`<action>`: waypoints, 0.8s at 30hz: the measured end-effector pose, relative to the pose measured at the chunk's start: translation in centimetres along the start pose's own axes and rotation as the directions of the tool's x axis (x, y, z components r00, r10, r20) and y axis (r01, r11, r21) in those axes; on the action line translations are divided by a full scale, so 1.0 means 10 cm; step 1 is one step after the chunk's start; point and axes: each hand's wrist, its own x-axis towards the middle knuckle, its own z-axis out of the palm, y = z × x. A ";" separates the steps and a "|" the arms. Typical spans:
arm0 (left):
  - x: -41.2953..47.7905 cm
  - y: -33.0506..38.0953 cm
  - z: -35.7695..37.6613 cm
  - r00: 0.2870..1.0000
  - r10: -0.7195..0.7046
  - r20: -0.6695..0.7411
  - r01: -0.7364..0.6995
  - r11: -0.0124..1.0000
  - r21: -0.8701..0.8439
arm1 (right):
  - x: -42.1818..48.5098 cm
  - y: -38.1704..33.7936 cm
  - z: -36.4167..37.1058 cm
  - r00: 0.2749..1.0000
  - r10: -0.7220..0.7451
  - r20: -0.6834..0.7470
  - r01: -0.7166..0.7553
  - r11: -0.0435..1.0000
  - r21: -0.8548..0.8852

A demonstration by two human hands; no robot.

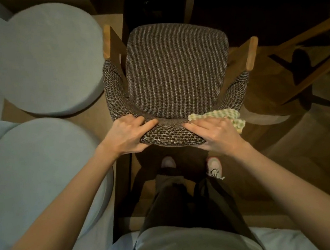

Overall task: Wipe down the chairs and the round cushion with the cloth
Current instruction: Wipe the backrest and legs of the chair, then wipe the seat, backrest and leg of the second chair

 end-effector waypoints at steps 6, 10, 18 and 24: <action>-0.19 -0.09 0.01 0.999 -0.049 0.014 0.049 0.998 0.029 | 0.10 -0.09 0.08 0.999 -0.032 -0.017 0.033 0.999 0.039; -0.19 -0.06 -0.01 0.995 -0.100 0.028 0.100 0.995 -0.006 | 0.11 -0.12 0.04 0.999 0.024 0.021 -0.025 0.999 0.040; -0.15 0.33 -0.24 0.924 -0.331 0.192 0.347 0.936 -0.053 | 0.13 -0.24 -0.16 0.989 0.086 0.119 -0.085 0.996 -0.008; 0.15 0.88 -0.39 0.897 -0.391 0.206 0.418 0.902 -0.104 | -0.11 -0.17 -0.51 0.963 0.216 0.161 -0.234 0.967 0.103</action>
